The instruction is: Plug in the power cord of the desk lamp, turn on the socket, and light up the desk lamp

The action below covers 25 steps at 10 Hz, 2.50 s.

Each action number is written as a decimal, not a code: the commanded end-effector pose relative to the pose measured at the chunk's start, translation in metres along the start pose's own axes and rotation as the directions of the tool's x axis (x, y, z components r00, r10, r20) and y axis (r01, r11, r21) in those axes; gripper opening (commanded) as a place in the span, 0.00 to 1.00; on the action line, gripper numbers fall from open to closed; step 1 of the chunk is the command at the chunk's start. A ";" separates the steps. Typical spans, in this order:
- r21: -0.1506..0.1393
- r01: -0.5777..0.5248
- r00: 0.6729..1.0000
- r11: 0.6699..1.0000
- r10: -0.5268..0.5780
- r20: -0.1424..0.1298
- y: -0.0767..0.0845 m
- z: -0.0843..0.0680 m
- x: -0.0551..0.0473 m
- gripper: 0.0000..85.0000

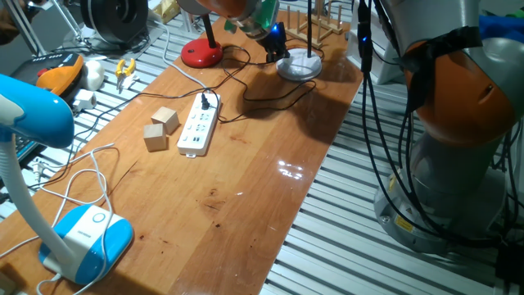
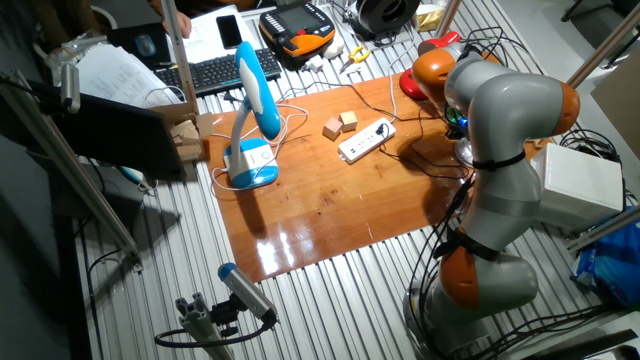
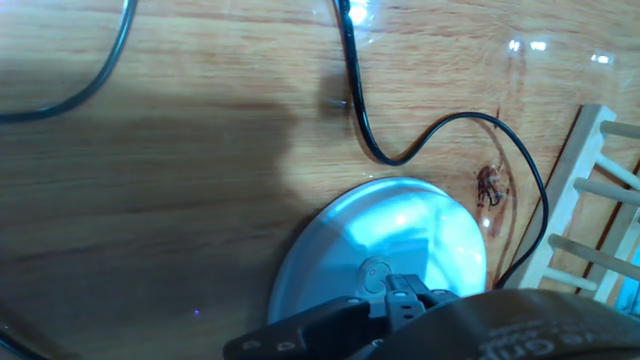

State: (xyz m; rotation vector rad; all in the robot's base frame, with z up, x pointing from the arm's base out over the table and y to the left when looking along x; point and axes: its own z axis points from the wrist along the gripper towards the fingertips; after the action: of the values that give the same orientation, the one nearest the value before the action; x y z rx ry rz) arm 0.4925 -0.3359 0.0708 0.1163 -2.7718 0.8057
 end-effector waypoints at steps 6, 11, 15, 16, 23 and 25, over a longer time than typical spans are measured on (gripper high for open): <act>-0.006 0.001 1.000 1.000 -0.001 -0.004 0.001 0.002 -0.001 0.00; -0.025 0.004 1.000 1.000 -0.004 -0.004 0.001 0.001 -0.001 0.00; -0.034 -0.012 0.999 0.999 0.011 -0.039 0.001 0.001 -0.001 0.00; -0.030 -0.012 0.999 0.999 0.011 -0.038 0.001 0.001 -0.001 0.00; -0.019 -0.019 0.999 1.000 0.018 -0.035 -0.004 0.010 0.007 0.00; -0.015 -0.021 0.999 1.000 0.020 -0.033 -0.004 0.010 0.007 0.00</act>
State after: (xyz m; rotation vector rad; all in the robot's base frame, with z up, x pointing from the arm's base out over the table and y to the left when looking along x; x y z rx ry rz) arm 0.4844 -0.3444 0.0658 0.0708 -2.7520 0.7833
